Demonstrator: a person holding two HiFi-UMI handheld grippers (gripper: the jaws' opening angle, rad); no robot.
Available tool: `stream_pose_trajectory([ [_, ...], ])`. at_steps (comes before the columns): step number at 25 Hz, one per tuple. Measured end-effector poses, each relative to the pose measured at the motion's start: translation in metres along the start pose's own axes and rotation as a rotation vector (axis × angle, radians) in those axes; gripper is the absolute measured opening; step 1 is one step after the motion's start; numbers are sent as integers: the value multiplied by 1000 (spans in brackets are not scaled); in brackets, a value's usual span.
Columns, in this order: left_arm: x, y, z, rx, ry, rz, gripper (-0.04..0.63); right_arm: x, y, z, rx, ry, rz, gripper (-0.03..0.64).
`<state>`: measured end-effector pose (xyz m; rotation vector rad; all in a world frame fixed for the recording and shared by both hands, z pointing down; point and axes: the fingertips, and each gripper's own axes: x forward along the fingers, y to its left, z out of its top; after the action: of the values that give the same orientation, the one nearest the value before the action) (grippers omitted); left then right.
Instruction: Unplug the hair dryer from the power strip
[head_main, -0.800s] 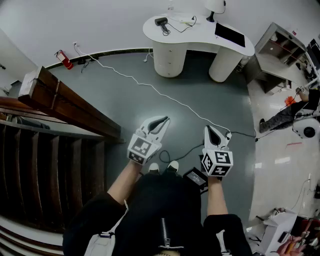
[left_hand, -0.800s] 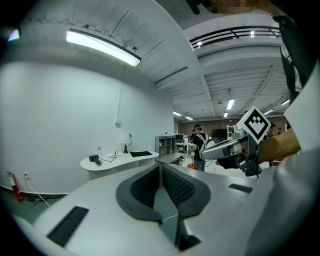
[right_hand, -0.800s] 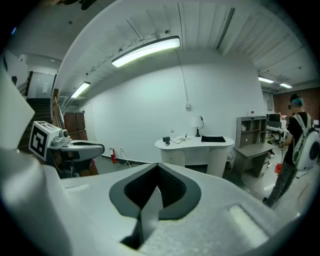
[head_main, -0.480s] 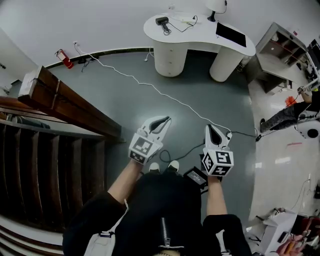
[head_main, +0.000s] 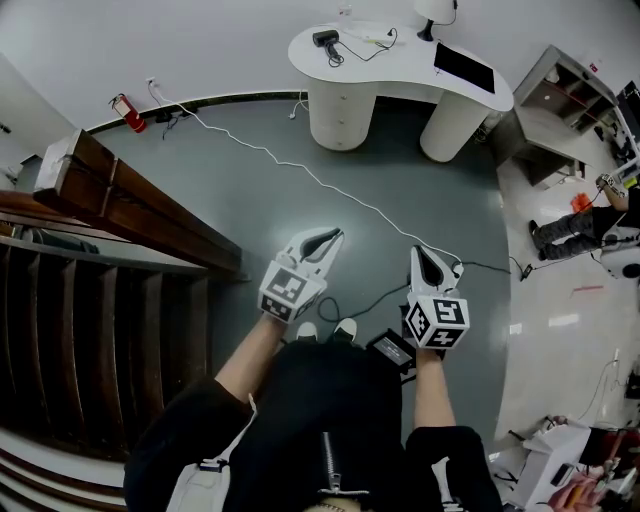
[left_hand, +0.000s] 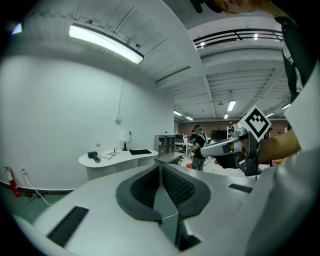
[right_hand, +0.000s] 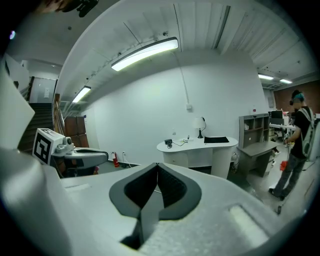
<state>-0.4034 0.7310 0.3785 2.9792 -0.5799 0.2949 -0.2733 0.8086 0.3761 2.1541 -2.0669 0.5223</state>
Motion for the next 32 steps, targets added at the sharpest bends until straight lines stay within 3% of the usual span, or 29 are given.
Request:
stream_pose_trajectory([
  [32,33,-2,2,-30,39,98,28,19,-35,-4,2,23,108,5],
])
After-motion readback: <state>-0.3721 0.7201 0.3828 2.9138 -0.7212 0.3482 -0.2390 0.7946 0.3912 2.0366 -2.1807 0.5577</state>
